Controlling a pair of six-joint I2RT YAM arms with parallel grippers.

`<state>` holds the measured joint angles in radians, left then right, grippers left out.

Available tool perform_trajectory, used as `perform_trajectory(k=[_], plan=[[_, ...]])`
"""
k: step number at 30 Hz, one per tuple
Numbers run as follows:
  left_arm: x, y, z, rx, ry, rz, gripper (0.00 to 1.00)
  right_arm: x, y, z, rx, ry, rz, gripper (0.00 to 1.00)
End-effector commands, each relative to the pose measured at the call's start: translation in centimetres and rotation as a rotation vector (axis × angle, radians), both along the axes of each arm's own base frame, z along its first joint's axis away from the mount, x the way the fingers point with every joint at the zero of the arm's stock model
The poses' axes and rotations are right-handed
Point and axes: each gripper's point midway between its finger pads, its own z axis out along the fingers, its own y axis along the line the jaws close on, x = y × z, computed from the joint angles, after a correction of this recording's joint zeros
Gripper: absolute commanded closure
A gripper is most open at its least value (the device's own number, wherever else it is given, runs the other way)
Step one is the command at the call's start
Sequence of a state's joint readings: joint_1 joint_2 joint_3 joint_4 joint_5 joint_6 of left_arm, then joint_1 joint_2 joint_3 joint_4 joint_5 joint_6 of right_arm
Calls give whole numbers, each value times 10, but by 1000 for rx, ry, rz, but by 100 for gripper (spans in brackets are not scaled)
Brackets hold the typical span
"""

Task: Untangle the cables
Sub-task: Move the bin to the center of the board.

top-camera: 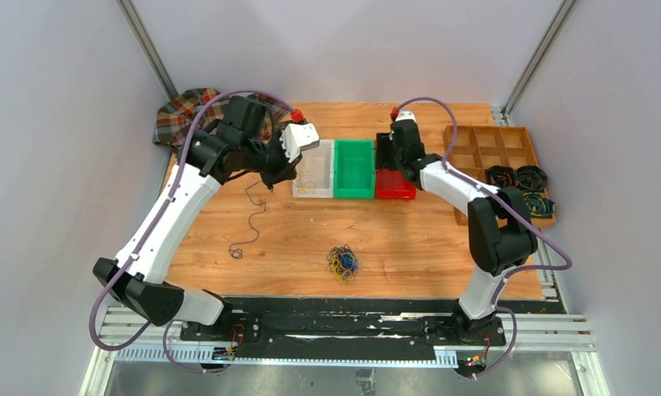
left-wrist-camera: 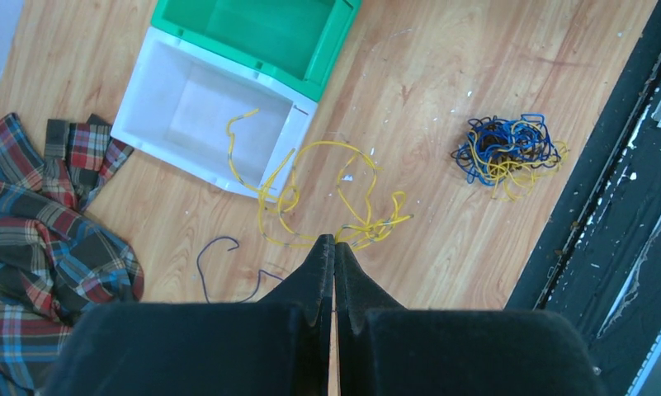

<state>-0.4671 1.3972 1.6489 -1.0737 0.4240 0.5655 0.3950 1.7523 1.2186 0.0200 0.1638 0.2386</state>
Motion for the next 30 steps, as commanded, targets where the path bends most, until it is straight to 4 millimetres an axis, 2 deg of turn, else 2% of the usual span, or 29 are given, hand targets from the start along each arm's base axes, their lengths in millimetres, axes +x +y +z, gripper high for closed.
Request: perform_trajectory(k=[1,4,10,17,20,23,25,27,30], plan=[[-6,1,17,-51,-49,-5,100,-6,39,-9,5,35,107,39],[-7,3,20,-56,-58,-1,99,-12,58,-21,-7,57,145,42],[-11,4,28,-74,-74,-2,100,-25,81,-40,-11,96,185,53],[-12,3,25,-82,-63,0,100,-50,126,-35,-24,71,264,54],[-12,0,24,-89,-55,-8,100,-58,129,-32,-18,84,232,51],[-8,-5,19,-104,-43,-15,100,-65,130,-18,34,77,194,39],[-5,-11,14,-115,-24,-29,100,-67,126,1,57,42,175,30],[1,-21,8,-135,8,-50,100,-67,115,23,73,0,146,26],[15,-39,0,-176,53,-74,99,-69,85,56,129,-52,97,24]])
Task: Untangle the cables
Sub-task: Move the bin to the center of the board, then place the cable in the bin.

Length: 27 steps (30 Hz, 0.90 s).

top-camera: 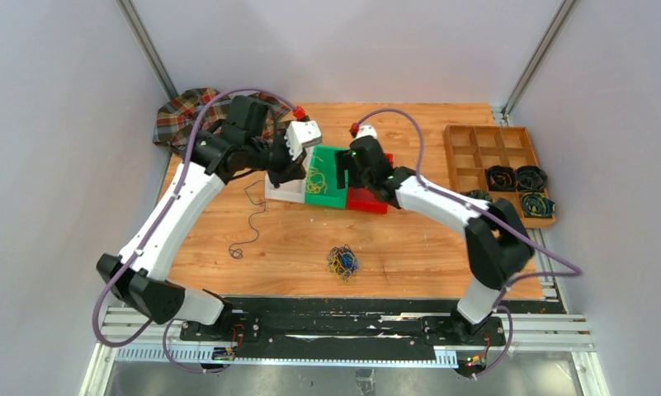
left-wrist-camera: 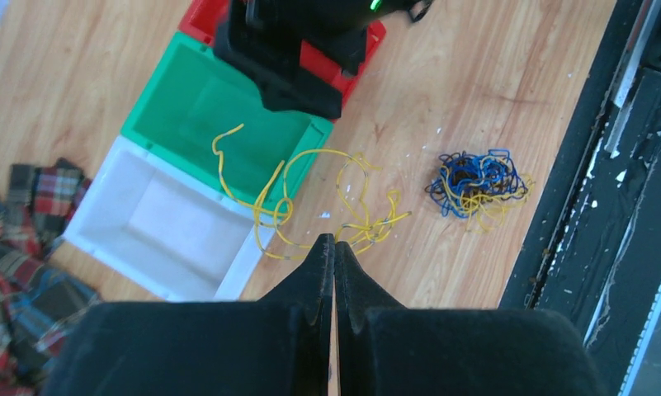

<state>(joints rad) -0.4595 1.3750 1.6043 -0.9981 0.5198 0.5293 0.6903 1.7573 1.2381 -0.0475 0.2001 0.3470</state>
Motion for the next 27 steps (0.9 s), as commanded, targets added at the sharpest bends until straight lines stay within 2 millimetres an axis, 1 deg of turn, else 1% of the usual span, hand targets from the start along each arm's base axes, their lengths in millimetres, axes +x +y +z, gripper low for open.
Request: perform_trajectory(k=[1,3,6,8,9,12,14,16,18,20,21,22,24,26,27], plan=[[24,-32,-9,-86,59,-47,100,1,-50,69,112,-115,-138,24],[36,-47,-18,-84,88,-62,100,-6,-81,79,136,-141,-191,25],[49,-74,-35,-65,127,-91,100,-20,-123,82,161,-163,-264,25],[60,-93,-44,-58,132,-104,100,-30,-149,79,165,-176,-320,27],[65,-101,-48,-56,133,-109,100,-35,-159,77,165,-181,-340,27],[79,-124,-59,-47,135,-118,99,-52,-180,71,160,-191,-383,28],[88,-136,-67,-38,136,-119,100,-59,-187,69,157,-191,-398,29],[96,-146,-77,-23,134,-116,99,-64,-191,68,166,-192,-405,29],[105,-155,-93,1,136,-101,99,-67,-192,68,176,-194,-407,30],[113,-156,-107,46,122,-69,95,-68,-193,70,184,-199,-409,30],[119,-154,-114,70,114,-45,95,-69,-193,70,186,-200,-408,30],[124,-150,-119,91,104,-19,92,-69,-192,71,187,-200,-407,30],[136,-141,-127,136,75,51,81,-70,-192,74,192,-205,-403,30],[142,-129,-127,167,53,102,75,-70,-190,75,202,-207,-393,30],[142,-124,-125,169,54,127,64,-70,-189,76,208,-209,-389,30]])
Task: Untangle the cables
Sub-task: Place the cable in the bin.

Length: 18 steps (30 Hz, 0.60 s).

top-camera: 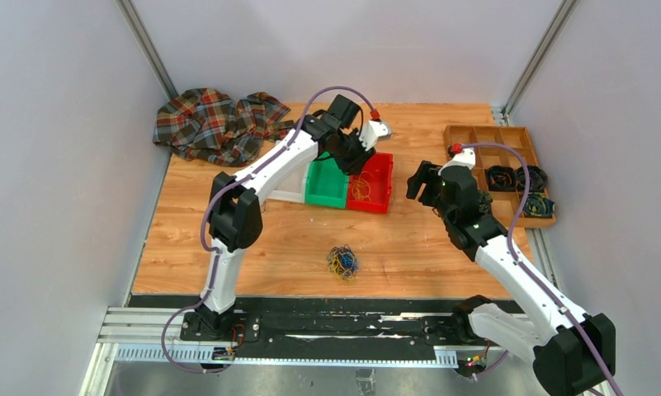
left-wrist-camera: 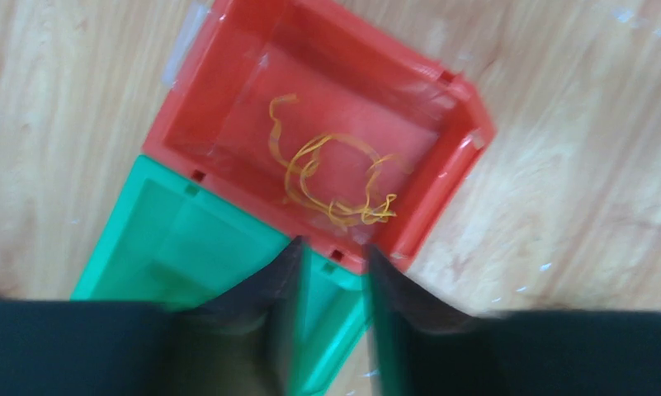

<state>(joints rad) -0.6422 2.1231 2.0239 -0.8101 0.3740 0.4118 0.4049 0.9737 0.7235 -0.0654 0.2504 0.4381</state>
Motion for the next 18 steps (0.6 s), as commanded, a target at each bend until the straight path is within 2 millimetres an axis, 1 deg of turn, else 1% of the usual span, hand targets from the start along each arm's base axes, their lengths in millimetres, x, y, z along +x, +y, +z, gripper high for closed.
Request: perform_trajectory(k=[1,2,3,4,5,6,8,9,12,14,16,18], plan=[[21,25,16,46,-90,141,43,-2,-3,0,26,-4,-11,30],[15,31,20,41,-77,138,16,-2,-3,0,28,-1,-9,30],[6,37,27,36,-63,113,0,-3,-2,-1,28,-2,-4,30],[-6,46,35,39,-49,81,2,-3,-2,0,29,-5,-1,30],[-18,59,49,37,-55,49,2,-3,-1,1,30,-9,5,30],[-33,72,56,35,-40,19,2,-4,-1,2,30,-11,9,30],[-60,106,68,27,-18,-16,2,-4,0,4,31,-15,15,30],[-72,126,68,36,-9,-19,2,-5,1,4,34,-15,19,30],[-103,195,50,117,14,6,2,-6,6,2,43,-7,44,29],[-118,234,28,161,51,67,2,-8,13,-2,44,7,67,29],[-132,262,7,179,104,132,2,-9,22,-6,35,17,89,28],[-136,277,-14,168,155,213,2,-10,30,-10,24,22,108,27]])
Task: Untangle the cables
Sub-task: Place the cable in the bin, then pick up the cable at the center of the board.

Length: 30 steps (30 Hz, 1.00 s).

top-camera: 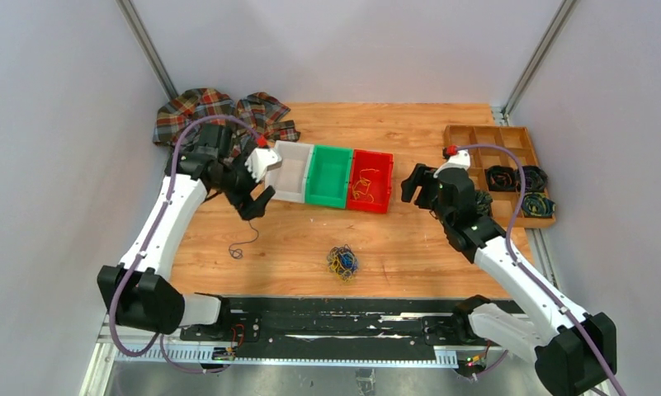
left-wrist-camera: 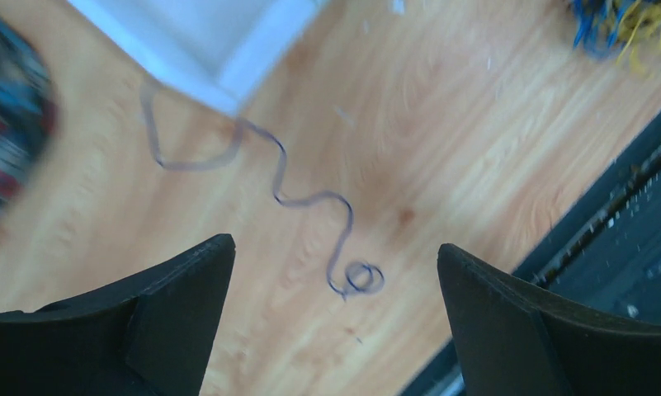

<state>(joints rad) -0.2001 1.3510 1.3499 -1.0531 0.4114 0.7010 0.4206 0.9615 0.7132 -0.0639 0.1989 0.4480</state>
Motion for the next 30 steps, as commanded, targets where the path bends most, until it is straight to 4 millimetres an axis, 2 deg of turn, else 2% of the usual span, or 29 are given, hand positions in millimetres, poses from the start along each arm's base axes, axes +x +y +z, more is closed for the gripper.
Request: perform_trajectory(k=[1,5,8,11,14,19,21,23,25,26,30], plan=[[-27,30,-65,12,187,63,2,-5,21,-12,-10,20,61,27],[-6,35,-91,-19,187,165,0,-10,37,-13,-30,20,105,27],[15,44,-112,4,186,230,6,-17,46,-11,-41,14,134,28],[38,59,-130,29,169,312,14,-22,52,-10,-40,10,159,29],[52,68,-145,57,160,350,23,-27,58,-14,-38,16,185,31],[57,62,-164,30,188,332,37,-31,64,-16,-29,22,208,35],[56,57,-168,9,215,322,51,-31,65,-15,-29,22,210,38],[52,54,-166,-3,245,309,73,-32,65,-14,-31,21,212,41],[49,55,-150,3,249,294,93,-31,65,-12,-35,17,214,43],[46,58,-140,12,240,293,98,-31,65,-12,-39,17,214,45],[37,75,-86,71,124,325,99,-30,66,-8,-38,6,220,50]])
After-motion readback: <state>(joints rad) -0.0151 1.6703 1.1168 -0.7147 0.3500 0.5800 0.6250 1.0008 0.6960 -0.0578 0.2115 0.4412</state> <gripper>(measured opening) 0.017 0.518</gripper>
